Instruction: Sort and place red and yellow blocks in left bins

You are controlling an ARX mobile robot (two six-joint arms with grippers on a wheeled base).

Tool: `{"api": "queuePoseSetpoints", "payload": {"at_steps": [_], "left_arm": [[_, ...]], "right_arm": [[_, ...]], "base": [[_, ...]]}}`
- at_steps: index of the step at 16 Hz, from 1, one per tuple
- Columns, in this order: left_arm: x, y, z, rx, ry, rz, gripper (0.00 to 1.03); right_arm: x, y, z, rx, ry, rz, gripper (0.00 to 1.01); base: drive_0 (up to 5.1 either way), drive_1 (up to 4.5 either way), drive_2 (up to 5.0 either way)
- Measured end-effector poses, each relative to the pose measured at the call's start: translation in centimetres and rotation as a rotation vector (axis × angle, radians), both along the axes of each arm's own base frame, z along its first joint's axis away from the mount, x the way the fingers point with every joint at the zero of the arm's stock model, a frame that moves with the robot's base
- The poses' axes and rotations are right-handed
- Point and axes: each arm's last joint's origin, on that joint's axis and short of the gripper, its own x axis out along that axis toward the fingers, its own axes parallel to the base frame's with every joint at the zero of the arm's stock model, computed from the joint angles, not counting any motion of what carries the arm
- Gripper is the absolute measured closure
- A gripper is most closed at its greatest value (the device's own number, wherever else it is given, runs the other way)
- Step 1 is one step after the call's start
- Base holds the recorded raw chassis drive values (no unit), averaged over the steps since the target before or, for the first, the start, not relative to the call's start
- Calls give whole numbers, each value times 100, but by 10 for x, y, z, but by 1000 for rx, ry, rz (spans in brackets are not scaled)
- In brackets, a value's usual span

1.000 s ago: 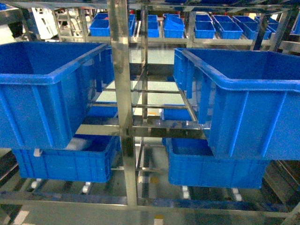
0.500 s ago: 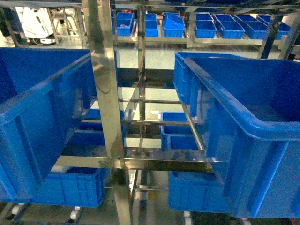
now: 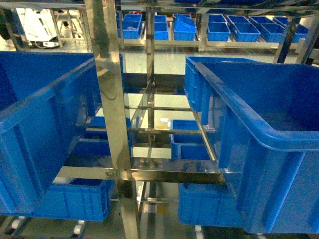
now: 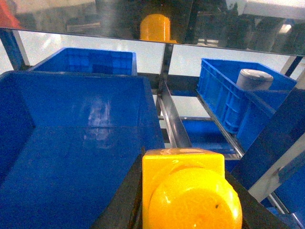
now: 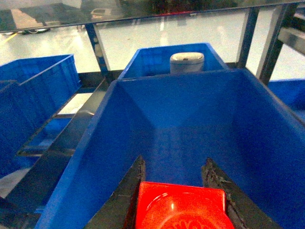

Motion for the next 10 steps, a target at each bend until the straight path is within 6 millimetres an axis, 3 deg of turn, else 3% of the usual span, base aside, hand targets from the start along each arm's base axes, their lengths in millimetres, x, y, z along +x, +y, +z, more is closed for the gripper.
{"api": "queuePoseSetpoints", "payload": {"at_steps": [3,10], "left_arm": [[0,0,0,0,-2,0,76],[0,0,0,0,-2,0,76]], "right_arm": [[49,-4,-12,96,144,43,72],[122,-20,-59,121,335,16,72]], "base": [[0,0,0],[0,0,0]]}}
